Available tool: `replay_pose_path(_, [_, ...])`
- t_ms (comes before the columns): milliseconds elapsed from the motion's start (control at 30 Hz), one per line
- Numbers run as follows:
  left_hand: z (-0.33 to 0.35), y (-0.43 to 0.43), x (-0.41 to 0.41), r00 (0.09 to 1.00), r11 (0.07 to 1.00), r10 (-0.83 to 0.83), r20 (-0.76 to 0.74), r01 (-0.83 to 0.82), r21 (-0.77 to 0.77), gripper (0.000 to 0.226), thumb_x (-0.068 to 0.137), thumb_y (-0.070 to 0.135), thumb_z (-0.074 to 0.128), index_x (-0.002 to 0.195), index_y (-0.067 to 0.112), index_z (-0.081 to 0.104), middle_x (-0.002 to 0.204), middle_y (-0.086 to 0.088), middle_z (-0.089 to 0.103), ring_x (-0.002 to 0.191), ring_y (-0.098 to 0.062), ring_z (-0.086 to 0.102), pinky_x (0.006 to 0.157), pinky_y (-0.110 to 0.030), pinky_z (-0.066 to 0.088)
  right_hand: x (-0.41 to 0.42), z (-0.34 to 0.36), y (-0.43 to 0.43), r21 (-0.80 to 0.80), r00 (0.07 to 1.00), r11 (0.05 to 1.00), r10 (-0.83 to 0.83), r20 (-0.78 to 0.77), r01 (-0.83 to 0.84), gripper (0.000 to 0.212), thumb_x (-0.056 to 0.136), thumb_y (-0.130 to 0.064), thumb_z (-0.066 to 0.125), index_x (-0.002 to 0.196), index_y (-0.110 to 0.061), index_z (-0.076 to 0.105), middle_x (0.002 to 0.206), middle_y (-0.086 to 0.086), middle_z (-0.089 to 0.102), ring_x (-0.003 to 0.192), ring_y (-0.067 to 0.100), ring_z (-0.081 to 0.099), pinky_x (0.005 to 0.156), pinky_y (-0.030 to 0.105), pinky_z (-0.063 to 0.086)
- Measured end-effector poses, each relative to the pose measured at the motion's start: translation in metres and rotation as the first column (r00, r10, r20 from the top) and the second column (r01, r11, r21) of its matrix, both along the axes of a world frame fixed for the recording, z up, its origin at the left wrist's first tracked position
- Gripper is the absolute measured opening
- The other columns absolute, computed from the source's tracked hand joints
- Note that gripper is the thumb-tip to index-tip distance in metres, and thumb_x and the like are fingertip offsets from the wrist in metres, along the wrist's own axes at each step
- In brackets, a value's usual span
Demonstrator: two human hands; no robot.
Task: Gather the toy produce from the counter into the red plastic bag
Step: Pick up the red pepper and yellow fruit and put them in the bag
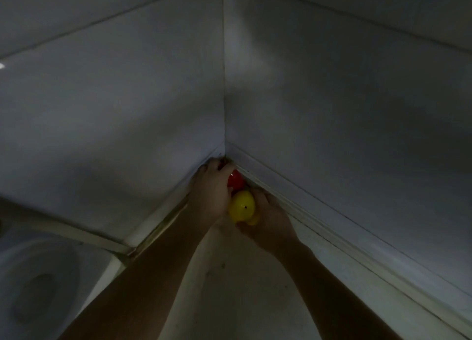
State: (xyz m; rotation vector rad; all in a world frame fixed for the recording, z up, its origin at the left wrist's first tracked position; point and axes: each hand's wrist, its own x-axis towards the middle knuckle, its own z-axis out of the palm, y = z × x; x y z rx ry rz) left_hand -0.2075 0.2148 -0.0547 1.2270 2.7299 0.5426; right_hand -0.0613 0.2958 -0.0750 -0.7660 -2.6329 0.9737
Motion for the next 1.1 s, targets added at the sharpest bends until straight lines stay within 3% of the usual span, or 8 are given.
replay_pose_path(133, [0.002,-0.002,0.003,1.000,1.000,0.006,-0.002,-0.006,0.003,0.059,0.077,0.021,0.069,0.133,0.028,0.051,0.129,-0.008,0.050,0.115,-0.032,0.048,0.099,-0.047,0.042,0.004,0.005,0.000,-0.035,1.000,0.999,-0.005,0.027,0.006,0.086,0.066,-0.038,0.078,0.140,-0.024,0.038,0.130,0.000,0.050,0.108,0.017,0.054,0.082,0.018,0.037])
replay_pose_path(367, [0.020,-0.015,0.018,1.000,0.999,-0.003,-0.004,0.003,0.033,0.060,0.073,0.019,0.072,0.129,0.029,0.053,0.132,-0.010,0.048,0.117,-0.036,0.045,0.100,-0.049,0.040,0.022,0.022,-0.006,-0.027,0.998,0.999,-0.040,0.041,0.041,0.089,0.065,-0.041,0.078,0.141,-0.023,0.036,0.119,0.002,0.051,0.097,0.019,0.057,0.073,0.020,0.037])
replay_pose_path(567, [0.053,-0.040,0.042,1.000,0.995,0.018,0.011,-0.019,0.094,0.053,0.077,0.015,0.070,0.127,0.027,0.055,0.132,-0.008,0.049,0.120,-0.031,0.045,0.100,-0.042,0.040,0.053,0.054,-0.017,-0.039,0.998,0.998,-0.051,0.048,0.053,0.091,0.066,-0.041,0.079,0.142,-0.024,0.032,0.127,0.003,0.046,0.106,0.020,0.055,0.077,0.022,0.040])
replay_pose_path(767, [0.085,-0.076,0.080,0.997,0.987,0.043,0.066,-0.053,0.149,0.053,0.082,0.019,0.069,0.130,0.031,0.051,0.128,-0.003,0.049,0.115,-0.027,0.046,0.094,-0.041,0.045,0.092,0.095,-0.037,-0.023,0.998,0.998,-0.063,-0.014,0.063,0.088,0.067,-0.039,0.081,0.140,-0.024,0.035,0.130,0.002,0.046,0.110,0.019,0.052,0.081,0.024,0.040])
replay_pose_path(1100, [0.149,-0.139,0.158,0.992,0.933,0.018,0.126,-0.062,0.353,0.057,0.081,0.022,0.074,0.130,0.033,0.049,0.131,0.001,0.050,0.119,-0.021,0.049,0.097,-0.044,0.049,0.173,0.165,-0.078,0.055,0.981,0.992,-0.103,-0.163,0.114,0.088,0.063,-0.043,0.083,0.137,-0.020,0.041,0.131,0.000,0.047,0.115,0.018,0.050,0.088,0.026,0.040])
